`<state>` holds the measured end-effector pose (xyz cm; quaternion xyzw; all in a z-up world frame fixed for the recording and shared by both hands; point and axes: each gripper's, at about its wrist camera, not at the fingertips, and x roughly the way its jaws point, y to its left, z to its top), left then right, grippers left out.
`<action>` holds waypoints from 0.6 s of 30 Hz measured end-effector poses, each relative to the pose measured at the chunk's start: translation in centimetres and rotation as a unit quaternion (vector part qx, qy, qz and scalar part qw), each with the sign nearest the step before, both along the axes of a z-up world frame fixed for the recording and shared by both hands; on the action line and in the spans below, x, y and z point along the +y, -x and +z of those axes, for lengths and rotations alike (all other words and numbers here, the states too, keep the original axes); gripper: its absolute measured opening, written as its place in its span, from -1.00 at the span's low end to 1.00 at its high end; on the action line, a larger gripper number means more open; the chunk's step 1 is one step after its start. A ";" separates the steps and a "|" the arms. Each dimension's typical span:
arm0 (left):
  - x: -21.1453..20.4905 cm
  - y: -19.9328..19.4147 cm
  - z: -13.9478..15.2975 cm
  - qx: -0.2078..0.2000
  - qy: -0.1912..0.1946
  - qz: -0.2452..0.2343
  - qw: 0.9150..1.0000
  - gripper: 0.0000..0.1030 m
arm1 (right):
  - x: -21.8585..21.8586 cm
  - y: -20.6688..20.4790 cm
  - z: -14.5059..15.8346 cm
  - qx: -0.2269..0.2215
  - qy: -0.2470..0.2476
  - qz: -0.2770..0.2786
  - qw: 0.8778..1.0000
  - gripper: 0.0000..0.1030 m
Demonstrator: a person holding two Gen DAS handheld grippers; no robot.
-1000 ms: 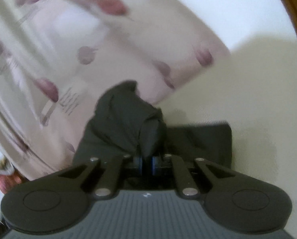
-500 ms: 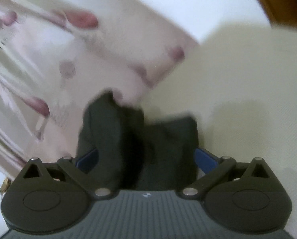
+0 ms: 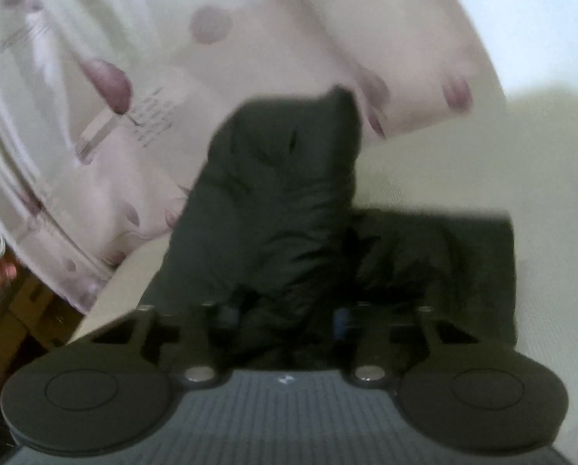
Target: Fold large clothes
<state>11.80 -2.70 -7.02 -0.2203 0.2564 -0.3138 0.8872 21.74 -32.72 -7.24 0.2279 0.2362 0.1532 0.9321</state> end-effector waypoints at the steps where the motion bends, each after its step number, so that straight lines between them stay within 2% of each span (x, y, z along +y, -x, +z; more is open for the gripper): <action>1: -0.1 -0.1 0.2 0.003 0.003 -0.002 1.000 1.00 | 0.0 -0.3 0.7 -0.012 0.011 0.001 1.000 -0.49; 4: -0.6 -0.5 0.1 0.021 0.008 -0.010 1.000 1.00 | -0.7 -0.1 1.5 -0.051 0.031 -0.005 0.998 -0.55; 8: -0.7 -0.7 -0.5 0.019 0.014 -0.019 1.000 1.00 | -3.7 0.2 -3.7 -0.041 -0.031 -0.023 0.998 -0.54; 11: -1.0 -0.4 -0.1 0.016 0.001 -0.023 1.000 1.00 | -5.9 -0.3 -6.1 -0.031 -0.097 -0.009 0.995 -0.43; 13: -0.8 -0.7 0.8 0.028 0.017 -0.031 0.999 1.00 | -6.3 -0.6 -7.0 -0.032 -0.109 -0.002 0.994 -0.31; 16: 0.0 -1.3 1.8 0.043 0.052 -0.037 0.997 1.00 | -7.0 -0.6 -8.1 -0.027 -0.125 0.003 0.992 -0.29; 18: -0.5 -2.1 2.1 0.041 0.048 -0.055 0.997 0.99 | -7.4 -0.3 -8.1 -0.026 -0.130 0.003 0.991 -0.25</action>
